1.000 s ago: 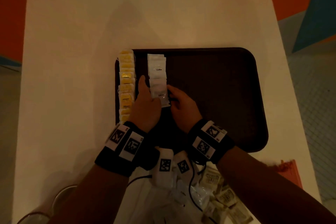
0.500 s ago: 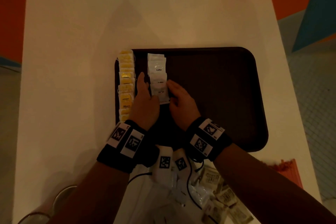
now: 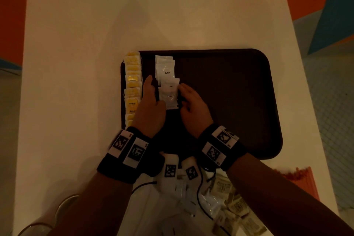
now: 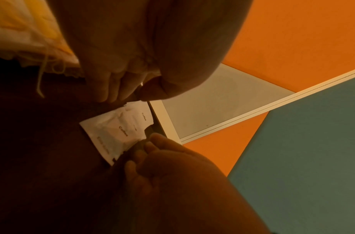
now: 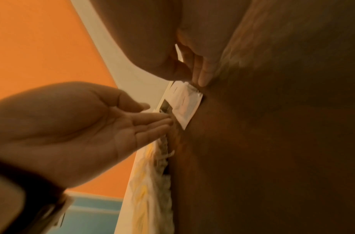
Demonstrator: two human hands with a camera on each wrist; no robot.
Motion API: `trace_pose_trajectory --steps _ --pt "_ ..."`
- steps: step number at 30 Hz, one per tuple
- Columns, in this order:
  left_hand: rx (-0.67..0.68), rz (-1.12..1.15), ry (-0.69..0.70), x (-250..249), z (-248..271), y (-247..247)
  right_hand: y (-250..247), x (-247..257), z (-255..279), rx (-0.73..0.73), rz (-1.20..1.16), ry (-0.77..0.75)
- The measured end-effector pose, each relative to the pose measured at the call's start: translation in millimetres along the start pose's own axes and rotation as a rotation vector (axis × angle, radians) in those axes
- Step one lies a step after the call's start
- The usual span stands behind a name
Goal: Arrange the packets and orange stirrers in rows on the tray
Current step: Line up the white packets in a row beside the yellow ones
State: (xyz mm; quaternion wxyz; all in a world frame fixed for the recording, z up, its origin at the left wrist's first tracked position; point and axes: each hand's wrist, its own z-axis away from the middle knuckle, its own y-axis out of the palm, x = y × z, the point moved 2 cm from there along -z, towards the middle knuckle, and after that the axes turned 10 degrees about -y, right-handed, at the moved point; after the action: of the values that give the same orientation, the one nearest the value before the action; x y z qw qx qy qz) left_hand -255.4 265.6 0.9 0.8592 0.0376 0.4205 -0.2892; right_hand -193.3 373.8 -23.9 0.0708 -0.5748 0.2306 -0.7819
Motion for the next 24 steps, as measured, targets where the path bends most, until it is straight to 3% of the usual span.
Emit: trace_pose_trajectory --steps 10,19,24 --pt "-0.011 -0.026 0.004 -17 -20 -3 5 3 -28 -0.066 -0.139 -0.011" --pt "0.006 -0.042 0.004 -3 -7 0 4 3 -25 -0.051 -0.187 -0.004" --pt "-0.061 -0.046 -0.015 12 4 6 0 3 -19 -0.064 -0.219 0.031"
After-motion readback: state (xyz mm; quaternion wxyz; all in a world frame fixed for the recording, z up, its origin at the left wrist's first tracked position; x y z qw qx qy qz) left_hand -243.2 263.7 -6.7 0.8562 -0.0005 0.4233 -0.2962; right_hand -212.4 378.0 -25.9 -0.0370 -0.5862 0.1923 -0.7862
